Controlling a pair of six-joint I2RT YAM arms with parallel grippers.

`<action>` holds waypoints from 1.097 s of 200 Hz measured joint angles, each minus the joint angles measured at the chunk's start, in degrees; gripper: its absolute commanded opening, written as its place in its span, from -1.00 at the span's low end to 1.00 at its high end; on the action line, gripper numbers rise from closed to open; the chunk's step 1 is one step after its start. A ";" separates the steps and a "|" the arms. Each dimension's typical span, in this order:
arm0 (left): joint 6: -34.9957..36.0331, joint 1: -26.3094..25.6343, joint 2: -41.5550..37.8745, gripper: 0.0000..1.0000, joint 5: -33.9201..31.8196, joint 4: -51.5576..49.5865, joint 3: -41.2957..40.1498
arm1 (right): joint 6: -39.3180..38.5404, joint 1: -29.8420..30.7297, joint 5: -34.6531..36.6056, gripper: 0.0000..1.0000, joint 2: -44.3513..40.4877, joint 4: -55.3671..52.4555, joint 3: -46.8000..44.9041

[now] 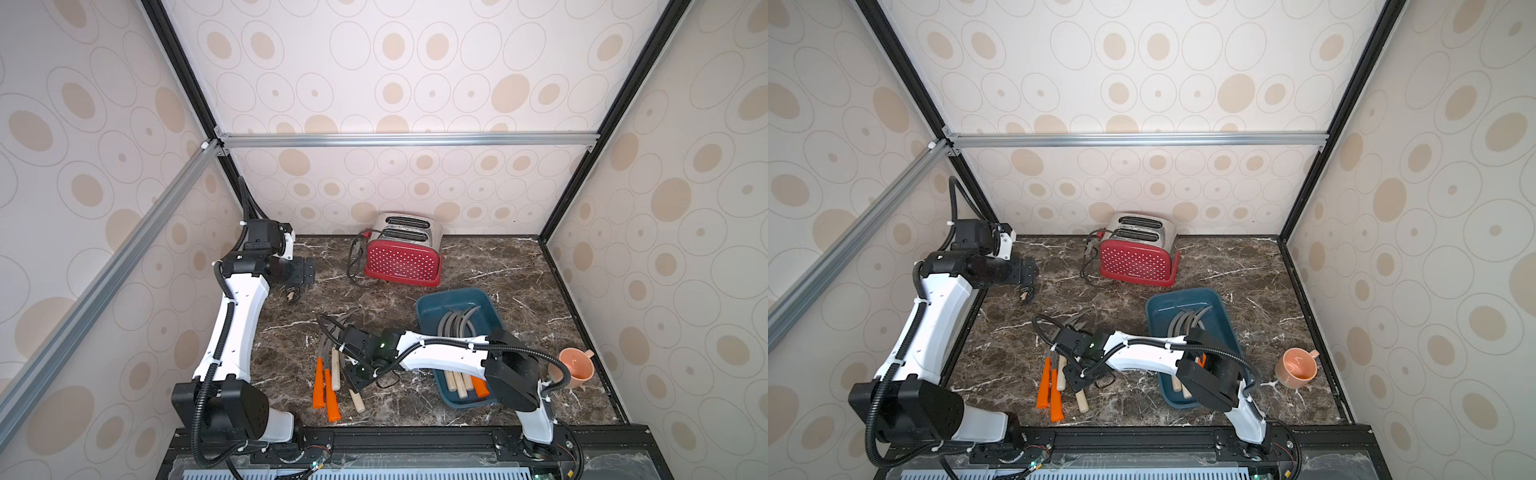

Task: Put small sickles into storage boxes
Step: Pick up the sickle at the center of the board.

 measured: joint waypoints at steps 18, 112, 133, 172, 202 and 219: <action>0.07 0.00 -0.02 0.98 0.98 0.07 0.50 | 0.00 0.33 0.55 -0.02 1.84 -1.46 2.34; 1.05 0.00 -0.20 0.98 3.69 0.09 0.55 | 0.44 2.23 2.51 -0.01 6.08 -7.41 6.99; 1.09 0.00 -0.39 0.98 4.20 0.09 0.55 | 0.79 2.40 2.84 -0.01 7.06 -8.09 7.63; 1.38 0.00 -0.55 0.98 4.72 0.09 0.55 | 1.09 2.95 3.08 -0.01 7.69 -8.96 7.78; 1.49 0.00 -0.55 0.98 4.83 0.09 0.55 | 1.51 3.15 3.43 -0.01 8.61 -10.01 9.16; 1.51 0.00 -0.55 0.98 5.01 0.09 0.55 | 1.77 3.19 4.13 -0.01 9.38 -10.49 10.14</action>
